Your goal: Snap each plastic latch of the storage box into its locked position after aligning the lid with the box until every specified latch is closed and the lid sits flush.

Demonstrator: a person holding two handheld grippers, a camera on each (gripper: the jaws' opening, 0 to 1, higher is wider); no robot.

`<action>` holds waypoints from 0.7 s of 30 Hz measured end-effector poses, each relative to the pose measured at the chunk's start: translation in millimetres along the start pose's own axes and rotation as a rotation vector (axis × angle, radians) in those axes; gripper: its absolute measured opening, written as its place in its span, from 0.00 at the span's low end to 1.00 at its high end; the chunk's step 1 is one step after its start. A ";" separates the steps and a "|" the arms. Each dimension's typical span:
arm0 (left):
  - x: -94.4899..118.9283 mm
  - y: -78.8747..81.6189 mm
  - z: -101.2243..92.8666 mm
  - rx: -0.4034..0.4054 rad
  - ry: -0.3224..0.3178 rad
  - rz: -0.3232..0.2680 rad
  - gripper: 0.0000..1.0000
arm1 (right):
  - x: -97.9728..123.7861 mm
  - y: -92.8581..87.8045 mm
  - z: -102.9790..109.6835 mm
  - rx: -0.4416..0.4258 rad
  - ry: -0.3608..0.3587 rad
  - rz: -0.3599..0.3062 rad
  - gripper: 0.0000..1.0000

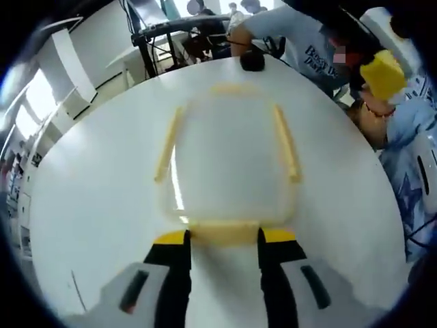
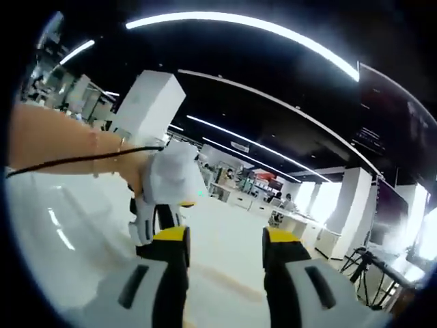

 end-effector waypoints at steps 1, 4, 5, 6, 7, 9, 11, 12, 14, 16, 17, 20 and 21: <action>0.3 -0.2 -0.3 0.002 0.001 0.001 0.38 | -0.6 1.7 -4.8 0.010 0.020 0.011 0.42; 1.6 -0.8 -1.2 0.012 0.010 -0.001 0.38 | -4.8 1.5 -22.7 0.045 0.054 0.054 0.44; 2.0 -1.5 -1.5 0.018 0.012 -0.005 0.38 | -7.3 -0.4 -29.6 0.046 0.061 0.068 0.44; 2.4 -1.9 -1.4 0.022 0.013 -0.007 0.38 | -9.5 -3.4 -35.3 0.060 0.091 0.100 0.43; 2.7 -2.2 -1.6 0.024 0.014 -0.008 0.38 | -12.5 -6.7 -40.9 0.061 0.114 0.124 0.43; 3.5 -3.1 -2.3 0.028 0.014 -0.009 0.38 | -16.6 -13.3 -49.2 0.083 0.159 0.177 0.42; 4.5 -3.8 -2.9 0.029 0.014 -0.006 0.38 | -20.1 -22.0 -56.7 0.100 0.219 0.232 0.37; 4.9 -4.0 -3.0 0.028 0.014 -0.004 0.38 | -21.4 -26.3 -60.1 0.116 0.261 0.260 0.32; 5.5 -4.2 -2.9 0.029 0.014 0.002 0.38 | -24.4 -36.5 -68.0 0.129 0.374 0.313 0.28; 5.8 -4.1 -2.8 0.030 0.015 0.005 0.38 | -24.5 -44.9 -72.8 0.133 0.442 0.353 0.24; 6.1 -4.2 -2.9 0.031 0.016 0.006 0.38 | -23.9 -53.1 -77.4 0.132 0.493 0.387 0.22; 6.9 -5.7 -3.1 0.032 0.013 0.007 0.38 | -19.8 -74.3 -89.2 0.091 0.549 0.485 0.14; 7.2 -6.4 -3.0 0.032 0.012 0.006 0.38 | -18.6 -81.7 -94.0 0.077 0.553 0.517 0.11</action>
Point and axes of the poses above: the point that each gripper's makers call its tool centre point, and the gripper's own axes: x roughly backward along the fingers, z roughly to its left, y roughly out of its top, the point moved 10 cm from there along x, roughly backward along the fingers, and after that the axes turned 7 degrees about y, right-handed, at the moved point
